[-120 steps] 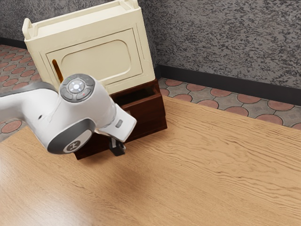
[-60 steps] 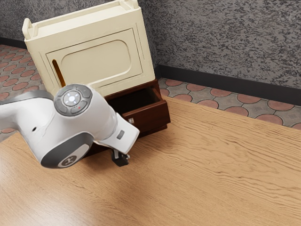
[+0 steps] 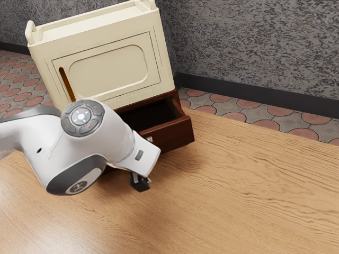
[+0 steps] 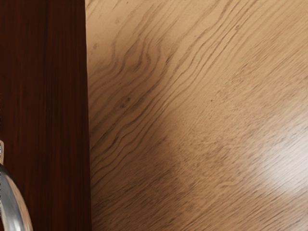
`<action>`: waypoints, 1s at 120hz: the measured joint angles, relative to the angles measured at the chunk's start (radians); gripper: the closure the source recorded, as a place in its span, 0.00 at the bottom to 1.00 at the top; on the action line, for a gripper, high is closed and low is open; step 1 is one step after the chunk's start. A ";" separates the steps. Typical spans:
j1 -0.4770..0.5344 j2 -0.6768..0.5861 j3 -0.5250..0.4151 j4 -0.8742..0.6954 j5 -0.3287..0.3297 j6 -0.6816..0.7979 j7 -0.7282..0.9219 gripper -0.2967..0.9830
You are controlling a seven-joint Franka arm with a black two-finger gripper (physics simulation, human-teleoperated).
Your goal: Pull the drawer handle with one arm to open the drawer
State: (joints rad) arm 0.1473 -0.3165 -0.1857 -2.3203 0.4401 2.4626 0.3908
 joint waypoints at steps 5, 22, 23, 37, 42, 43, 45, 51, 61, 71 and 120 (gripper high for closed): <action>-0.004 -0.001 0.000 -0.001 -0.005 0.000 -0.009 0.23; -0.015 -0.008 -0.009 -0.010 -0.021 -0.002 -0.040 0.23; -0.016 -0.010 -0.010 -0.013 -0.022 -0.002 -0.042 0.23; -0.029 -0.042 -0.013 -0.042 -0.025 -0.005 -0.068 0.24; -0.033 -0.054 -0.013 -0.051 -0.025 -0.006 -0.076 0.25; -0.034 -0.056 -0.014 -0.053 -0.025 -0.006 -0.078 0.26; -0.035 -0.059 -0.014 -0.056 -0.025 -0.006 -0.082 0.25; -0.042 -0.068 -0.014 -0.065 -0.025 -0.007 -0.092 0.25; -0.052 -0.075 -0.014 -0.070 -0.030 -0.008 -0.109 0.24; -0.057 -0.078 -0.016 -0.073 -0.033 -0.009 -0.124 0.24; -0.058 -0.105 -0.028 -0.079 -0.032 -0.015 -0.177 0.29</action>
State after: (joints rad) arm 0.0888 -0.4214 -0.2135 -2.3993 0.4083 2.4473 0.2136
